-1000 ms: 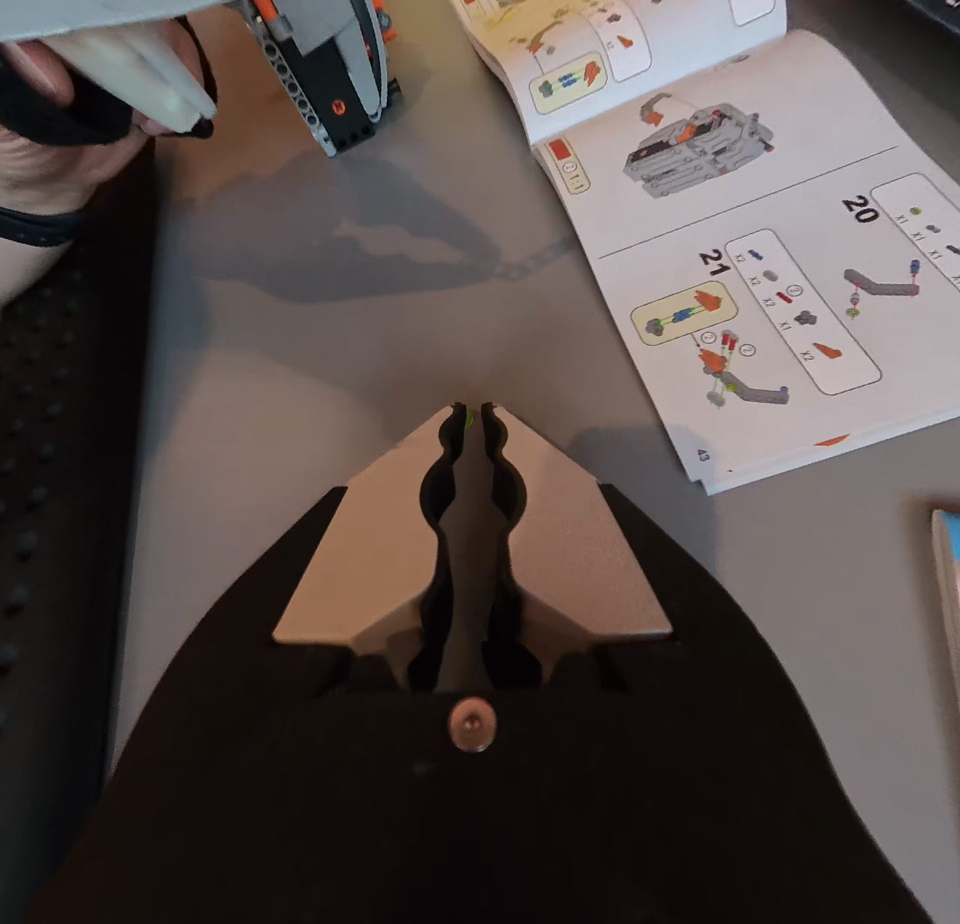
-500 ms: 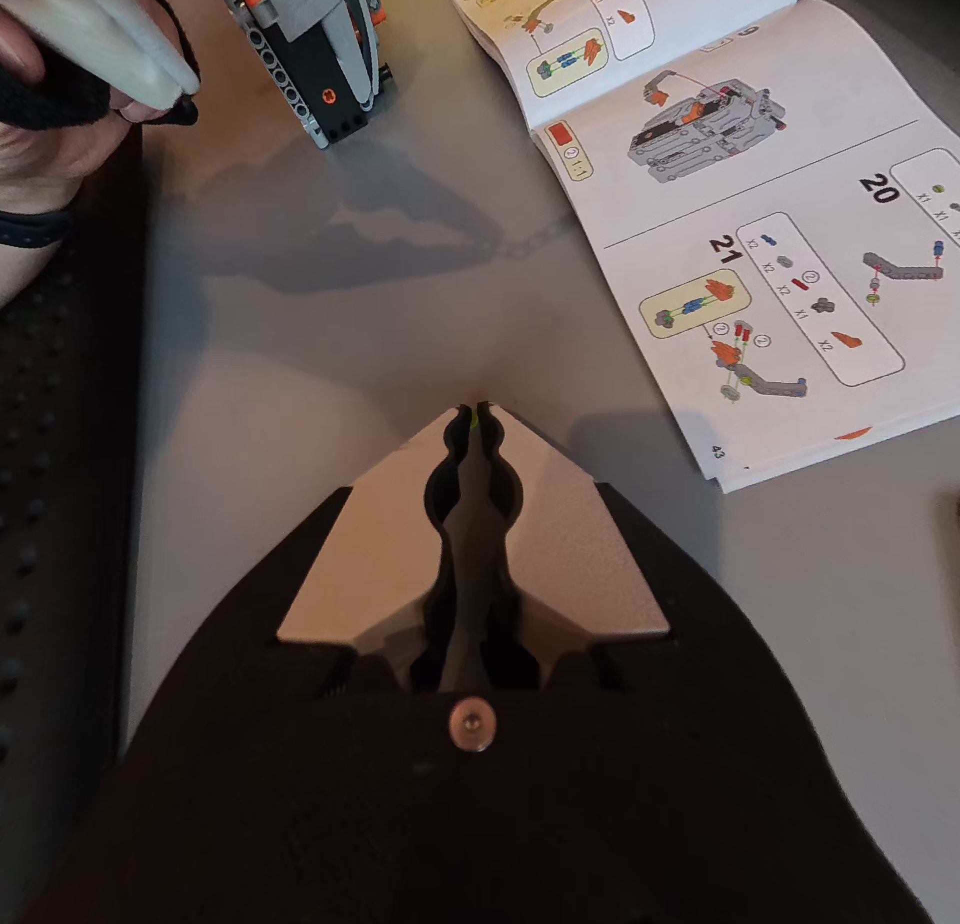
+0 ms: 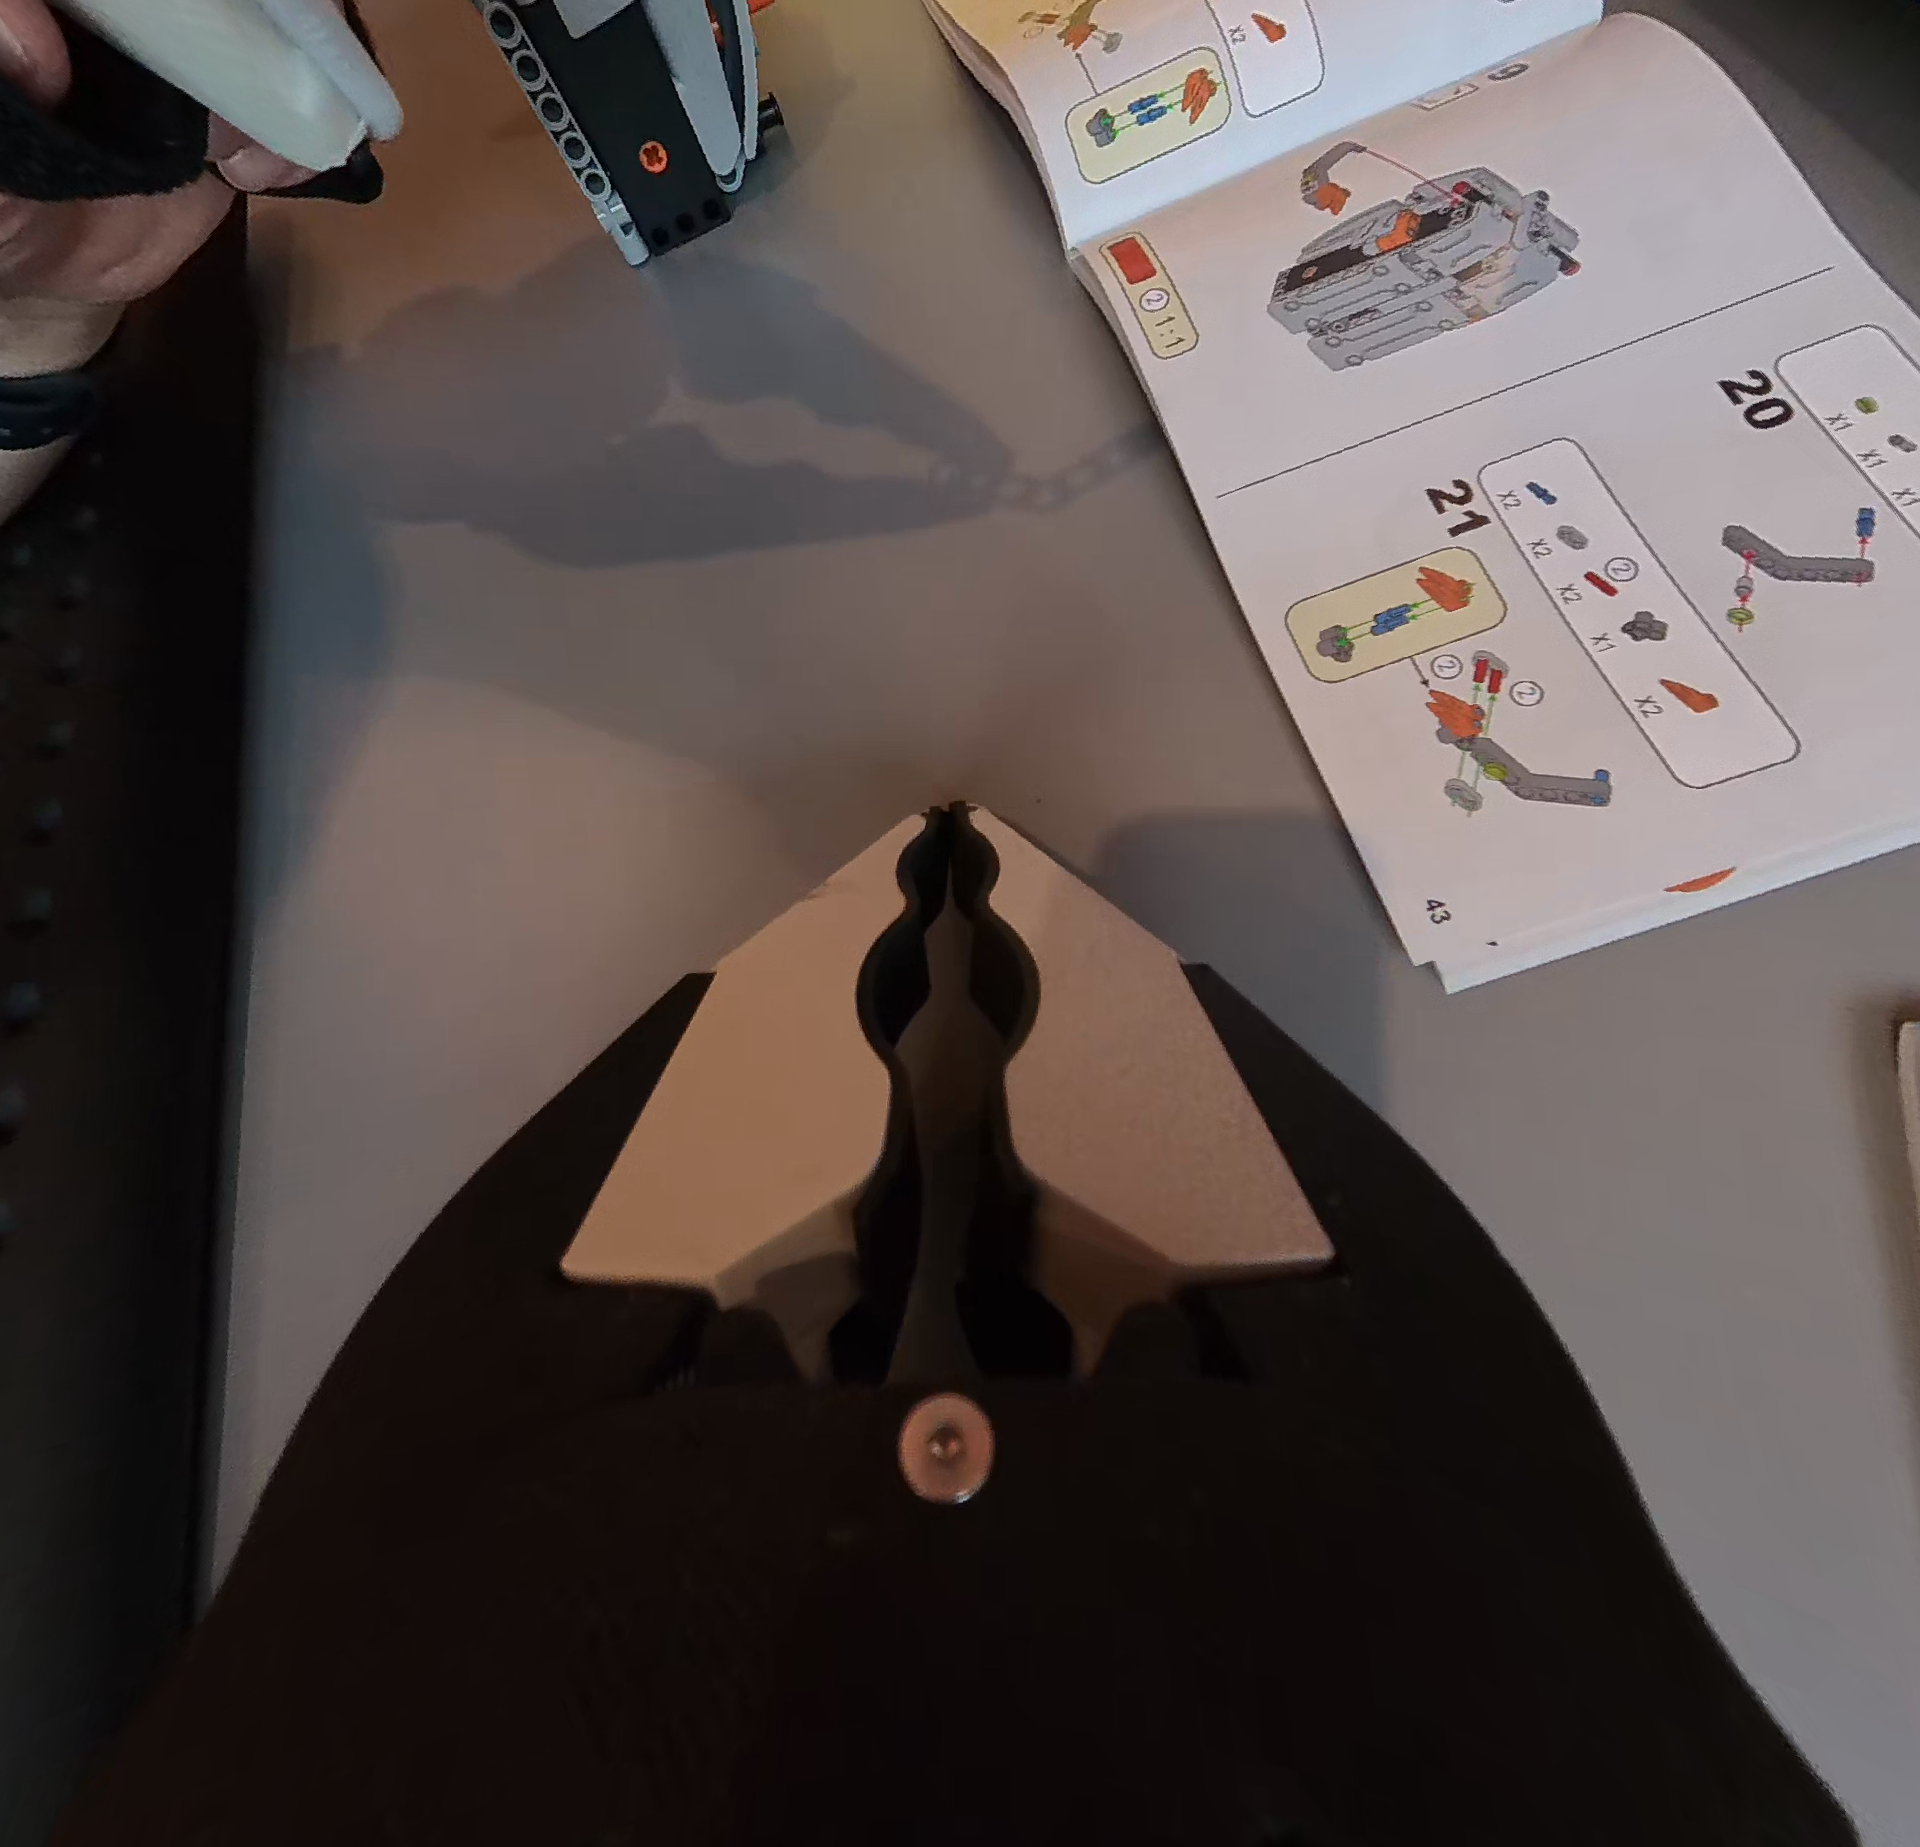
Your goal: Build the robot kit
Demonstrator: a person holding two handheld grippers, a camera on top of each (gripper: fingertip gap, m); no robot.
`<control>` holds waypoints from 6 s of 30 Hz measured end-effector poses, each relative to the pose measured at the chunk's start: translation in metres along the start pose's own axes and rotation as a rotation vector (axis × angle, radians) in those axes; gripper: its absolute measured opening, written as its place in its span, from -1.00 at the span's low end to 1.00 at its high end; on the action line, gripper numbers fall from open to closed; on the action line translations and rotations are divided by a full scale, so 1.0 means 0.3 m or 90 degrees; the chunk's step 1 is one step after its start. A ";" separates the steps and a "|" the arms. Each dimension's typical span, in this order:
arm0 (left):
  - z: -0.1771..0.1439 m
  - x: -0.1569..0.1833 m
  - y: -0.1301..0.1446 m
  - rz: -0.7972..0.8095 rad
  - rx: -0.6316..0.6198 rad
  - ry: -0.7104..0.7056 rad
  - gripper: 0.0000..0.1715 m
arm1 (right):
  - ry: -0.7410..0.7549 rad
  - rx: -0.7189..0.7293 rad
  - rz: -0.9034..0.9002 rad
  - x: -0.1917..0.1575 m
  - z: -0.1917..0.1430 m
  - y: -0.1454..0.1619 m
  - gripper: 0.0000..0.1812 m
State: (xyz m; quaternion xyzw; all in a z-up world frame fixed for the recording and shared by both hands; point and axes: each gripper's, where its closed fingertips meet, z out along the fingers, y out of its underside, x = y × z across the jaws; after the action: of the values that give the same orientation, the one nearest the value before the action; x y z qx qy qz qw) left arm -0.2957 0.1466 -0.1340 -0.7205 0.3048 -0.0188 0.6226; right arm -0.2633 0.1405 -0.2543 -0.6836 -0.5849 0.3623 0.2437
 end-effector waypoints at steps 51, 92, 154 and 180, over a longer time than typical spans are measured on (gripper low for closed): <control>-0.016 0.004 -0.004 -0.004 0.005 0.006 -0.94 | 0.037 0.002 -0.088 0.034 -0.047 0.021 -0.78; -0.077 0.034 -0.094 -0.028 0.079 0.041 -0.94 | 0.186 -1.183 -0.311 -0.062 -0.616 0.424 -0.92; -0.064 0.022 -0.069 -0.055 0.067 0.050 -0.94 | 0.177 -0.183 0.004 0.060 -0.456 0.365 -0.85; -0.052 0.034 -0.054 -0.050 0.054 0.057 -0.94 | 0.123 -0.467 -0.079 0.049 -0.444 0.372 -0.88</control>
State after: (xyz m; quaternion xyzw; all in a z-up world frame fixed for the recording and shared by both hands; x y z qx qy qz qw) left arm -0.2870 0.1286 -0.1193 -0.7034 0.3028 -0.0882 0.6370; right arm -0.0891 0.1449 -0.2594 -0.7197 -0.6902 0.0476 0.0580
